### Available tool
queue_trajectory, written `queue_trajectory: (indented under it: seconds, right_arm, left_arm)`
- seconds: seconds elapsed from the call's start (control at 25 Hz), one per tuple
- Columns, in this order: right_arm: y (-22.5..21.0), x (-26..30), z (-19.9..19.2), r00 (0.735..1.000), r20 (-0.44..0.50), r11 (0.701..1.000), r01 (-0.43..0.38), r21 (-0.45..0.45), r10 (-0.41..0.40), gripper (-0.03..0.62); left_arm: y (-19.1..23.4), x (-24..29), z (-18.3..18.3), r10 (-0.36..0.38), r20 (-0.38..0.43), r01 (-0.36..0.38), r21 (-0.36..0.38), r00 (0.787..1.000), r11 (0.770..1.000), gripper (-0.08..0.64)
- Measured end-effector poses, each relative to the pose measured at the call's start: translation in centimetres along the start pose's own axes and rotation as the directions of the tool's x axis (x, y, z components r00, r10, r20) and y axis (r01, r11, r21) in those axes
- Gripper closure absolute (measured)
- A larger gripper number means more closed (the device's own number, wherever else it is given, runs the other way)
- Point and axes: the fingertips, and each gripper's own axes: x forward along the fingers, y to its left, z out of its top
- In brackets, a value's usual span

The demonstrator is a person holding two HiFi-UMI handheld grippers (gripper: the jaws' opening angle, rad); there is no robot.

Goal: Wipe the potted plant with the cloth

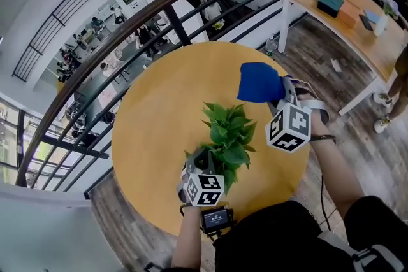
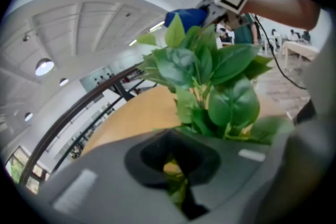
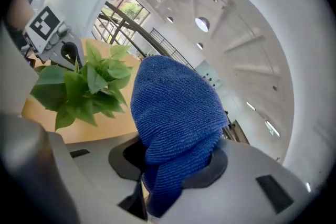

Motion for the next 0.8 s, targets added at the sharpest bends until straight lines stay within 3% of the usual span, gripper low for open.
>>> queue_trajectory:
  seconds: [0.16, 0.32, 0.56, 0.8]
  right_arm:
    - [3.2, 3.5, 2.3, 0.997, 0.03, 0.995, -0.065, -0.081, 0.067, 0.442]
    - [6.9, 5.2, -0.6, 0.993, -0.041, 0.984, -0.114, -0.14, 0.11, 0.442]
    - [9.8, 6.7, -6.2, 0.976, -0.157, 0.983, -0.166, -0.075, 0.153, 0.442]
    - [10.9, 7.5, -12.0, 0.937, -0.298, 0.981, -0.195, -0.014, 0.182, 0.442]
  left_arm:
    - [0.0, 0.1, -0.2, -0.002, -0.007, 0.002, 0.0, 1.0, 1.0, 0.558]
    - [0.0, 0.1, -0.5, -0.004, -0.01, 0.004, -0.001, 1.0, 1.0, 0.558]
    - [0.2, 0.2, -1.1, -0.001, -0.024, 0.001, 0.006, 1.0, 1.0, 0.558]
    - [0.2, 0.6, -1.1, 0.0, -0.033, 0.0, 0.008, 0.999, 1.0, 0.558]
